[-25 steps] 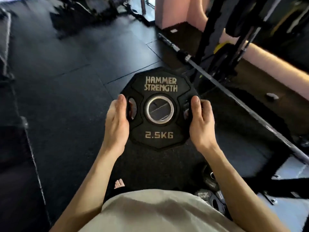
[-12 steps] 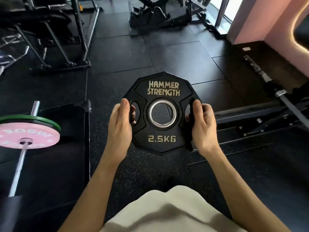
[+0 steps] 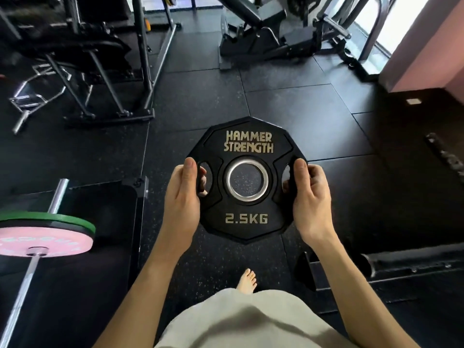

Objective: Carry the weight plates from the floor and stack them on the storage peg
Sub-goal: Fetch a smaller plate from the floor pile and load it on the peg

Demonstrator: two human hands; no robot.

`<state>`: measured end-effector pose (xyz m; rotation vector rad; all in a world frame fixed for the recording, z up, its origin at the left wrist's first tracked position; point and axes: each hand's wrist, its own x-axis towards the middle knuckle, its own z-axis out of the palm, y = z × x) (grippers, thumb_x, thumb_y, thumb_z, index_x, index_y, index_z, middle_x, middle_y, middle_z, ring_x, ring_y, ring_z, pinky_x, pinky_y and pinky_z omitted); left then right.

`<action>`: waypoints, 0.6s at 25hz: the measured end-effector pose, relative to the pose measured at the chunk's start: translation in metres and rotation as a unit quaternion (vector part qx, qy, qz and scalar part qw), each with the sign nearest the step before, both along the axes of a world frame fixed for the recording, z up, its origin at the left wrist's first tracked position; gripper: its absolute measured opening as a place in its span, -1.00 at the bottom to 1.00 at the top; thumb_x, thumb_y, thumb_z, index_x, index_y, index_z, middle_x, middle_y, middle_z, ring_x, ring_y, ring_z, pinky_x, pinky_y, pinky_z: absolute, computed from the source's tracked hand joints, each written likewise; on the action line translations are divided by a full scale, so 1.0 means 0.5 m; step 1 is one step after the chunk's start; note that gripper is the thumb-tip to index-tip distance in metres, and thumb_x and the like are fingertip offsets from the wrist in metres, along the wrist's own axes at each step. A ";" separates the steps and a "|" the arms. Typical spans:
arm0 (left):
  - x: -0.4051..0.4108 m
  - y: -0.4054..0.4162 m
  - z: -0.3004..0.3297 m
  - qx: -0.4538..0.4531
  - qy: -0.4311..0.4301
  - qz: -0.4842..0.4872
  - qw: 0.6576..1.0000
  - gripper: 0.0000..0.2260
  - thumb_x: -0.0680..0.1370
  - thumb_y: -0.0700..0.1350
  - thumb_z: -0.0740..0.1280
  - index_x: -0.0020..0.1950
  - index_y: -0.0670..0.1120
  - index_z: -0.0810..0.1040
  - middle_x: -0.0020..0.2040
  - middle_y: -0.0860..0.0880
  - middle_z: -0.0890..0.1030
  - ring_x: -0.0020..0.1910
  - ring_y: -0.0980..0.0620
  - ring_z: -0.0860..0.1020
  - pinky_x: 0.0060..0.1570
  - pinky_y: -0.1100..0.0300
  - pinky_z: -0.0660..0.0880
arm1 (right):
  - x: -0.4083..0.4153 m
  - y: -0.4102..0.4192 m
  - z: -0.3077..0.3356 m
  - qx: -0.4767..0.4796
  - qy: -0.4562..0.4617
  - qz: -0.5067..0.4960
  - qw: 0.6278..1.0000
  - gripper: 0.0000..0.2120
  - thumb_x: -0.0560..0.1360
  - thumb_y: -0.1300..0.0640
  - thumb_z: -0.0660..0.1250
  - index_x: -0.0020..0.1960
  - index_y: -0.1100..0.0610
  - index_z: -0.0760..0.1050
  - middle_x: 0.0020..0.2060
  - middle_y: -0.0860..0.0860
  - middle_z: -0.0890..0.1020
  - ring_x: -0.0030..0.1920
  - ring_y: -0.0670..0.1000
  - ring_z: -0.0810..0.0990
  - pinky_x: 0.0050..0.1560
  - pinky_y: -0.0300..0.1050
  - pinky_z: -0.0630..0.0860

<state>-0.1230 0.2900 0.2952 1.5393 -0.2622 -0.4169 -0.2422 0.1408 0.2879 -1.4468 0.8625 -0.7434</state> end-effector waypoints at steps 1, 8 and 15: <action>0.039 -0.038 -0.001 0.003 0.003 -0.003 1.000 -0.55 0.67 0.11 0.10 0.06 -0.29 0.49 -0.07 -0.13 0.53 -0.08 -0.03 0.48 0.02 0.07 0.46 | 0.038 -0.037 0.002 0.002 -0.001 -0.001 1.000 -0.75 0.64 -0.05 0.17 -0.13 0.08 0.38 -0.35 -0.03 0.51 -0.39 -0.16 0.45 -0.32 -0.26 0.42; 0.288 -0.298 -0.012 0.017 -0.011 -0.039 0.999 -0.51 0.65 0.17 0.10 0.14 -0.23 0.53 0.07 -0.24 0.60 -0.04 0.03 0.55 0.14 -0.09 0.51 | 0.261 -0.279 -0.003 -0.013 0.018 -0.045 0.999 -0.75 0.64 -0.06 0.15 -0.14 0.06 0.38 -0.33 -0.02 0.50 -0.34 -0.11 0.45 -0.28 -0.20 0.40; 0.592 -0.640 -0.005 0.016 -0.023 -0.153 0.988 -0.55 0.65 0.17 0.09 -0.02 -0.21 0.49 -0.19 -0.01 0.50 -0.22 0.12 0.47 -0.08 0.14 0.43 | 0.509 -0.556 0.005 -0.006 0.020 -0.151 0.988 -0.69 0.64 -0.06 0.14 -0.06 0.18 0.39 -0.36 -0.06 0.50 -0.40 -0.21 0.45 -0.32 -0.31 0.40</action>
